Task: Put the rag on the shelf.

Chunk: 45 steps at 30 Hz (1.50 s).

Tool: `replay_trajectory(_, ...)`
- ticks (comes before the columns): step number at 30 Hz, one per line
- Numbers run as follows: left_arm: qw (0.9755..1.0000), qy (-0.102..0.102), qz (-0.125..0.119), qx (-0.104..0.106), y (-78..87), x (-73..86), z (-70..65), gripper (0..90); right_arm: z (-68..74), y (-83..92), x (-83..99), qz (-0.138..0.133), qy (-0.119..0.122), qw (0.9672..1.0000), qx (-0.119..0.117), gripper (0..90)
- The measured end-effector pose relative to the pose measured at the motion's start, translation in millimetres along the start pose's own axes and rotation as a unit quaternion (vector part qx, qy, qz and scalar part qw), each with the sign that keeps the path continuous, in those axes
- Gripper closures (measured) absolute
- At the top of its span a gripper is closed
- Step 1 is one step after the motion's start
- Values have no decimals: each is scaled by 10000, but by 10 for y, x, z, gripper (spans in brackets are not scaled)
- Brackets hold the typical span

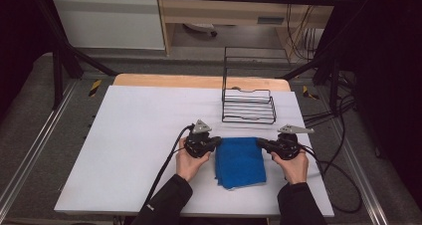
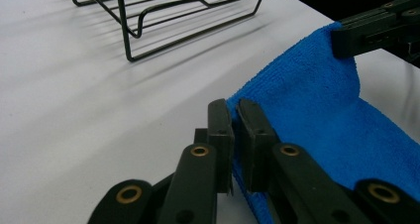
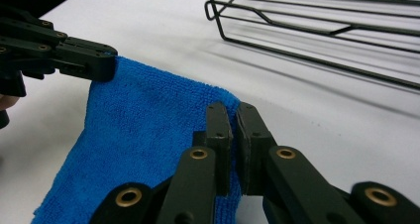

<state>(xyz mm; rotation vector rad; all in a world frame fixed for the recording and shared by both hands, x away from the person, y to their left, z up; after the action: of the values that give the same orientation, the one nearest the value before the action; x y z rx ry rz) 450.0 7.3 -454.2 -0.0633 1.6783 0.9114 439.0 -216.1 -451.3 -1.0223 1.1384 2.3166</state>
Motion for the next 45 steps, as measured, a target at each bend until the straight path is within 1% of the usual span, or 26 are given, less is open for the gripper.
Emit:
replay_trajectory(1, 10000, -3, -18, 2, 9, -6, -5, 848, 4, 10, -4, -18, 26, 10000, -13, 863)
replay_trajectory(2, 10000, -3, -28, -5, 17, -11, -11, 848, 13, 20, -5, -26, 3, 10000, -19, 864)
replay_trajectory(5, 10000, -67, -51, -30, 41, -24, -24, 848, 39, 48, -9, -59, 14, 10000, -34, 865)
replay_trajectory(11, 9998, -50, -209, -32, 108, -85, -42, 848, 77, 100, -45, -220, 106, 9997, -16, 866)
replay_trajectory(12, 9997, -70, -229, -48, 118, -98, -43, 848, 91, 120, -61, -283, 132, 9995, -13, 866)
replay_trajectory(22, 9987, -172, -460, -101, 208, -255, -73, 848, 134, 214, -131, -541, 198, 9983, -3, 868)
replay_trajectory(24, 9985, -212, -502, -105, 228, -291, -84, 848, 148, 258, -163, -639, 217, 9977, 8, 868)
replay_trajectory(26, 9981, -257, -549, -111, 250, -330, -96, 848, 152, 274, -173, -668, 232, 9975, 5, 868)
replay_trajectory(28, 9977, -291, -603, -117, 270, -370, -111, 848, 165, 318, -204, -765, 229, 9968, 8, 868)
replay_trajectory(29, 9974, -305, -634, -125, 281, -390, -116, 848, 165, 318, -204, -765, 229, 9968, 8, 868)
replay_trajectory(36, 9958, -412, -808, -155, 357, -523, -141, 848, 227, 441, -303, -1004, 331, 9944, 30, 869)
replay_trajectory(40, 9944, -445, -940, -162, 410, -602, -152, 848, 269, 510, -373, -1177, 383, 9923, 22, 870)
replay_trajectory(42, 9937, -470, -1002, -174, 436, -646, -155, 848, 278, 528, -389, -1208, 405, 9919, 19, 869)
replay_trajectory(45, 9927, -501, -1080, -199, 471, -712, -160, 848, 321, 593, -454, -1346, 446, 9899, 38, 870)
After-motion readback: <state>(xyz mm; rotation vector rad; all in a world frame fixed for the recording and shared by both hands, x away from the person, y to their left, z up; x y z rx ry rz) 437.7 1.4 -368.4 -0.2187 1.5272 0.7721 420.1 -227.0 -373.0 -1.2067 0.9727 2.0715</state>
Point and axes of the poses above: each handheld gripper's, and its own axes: y roughly backward along the jaws, x roughly out of its underside, z roughly to its left, the point moved 6 cm from there along -y, roughly forward along the jaws, and after that the axes turned 11 degrees about -y, right-handed, at the moved point
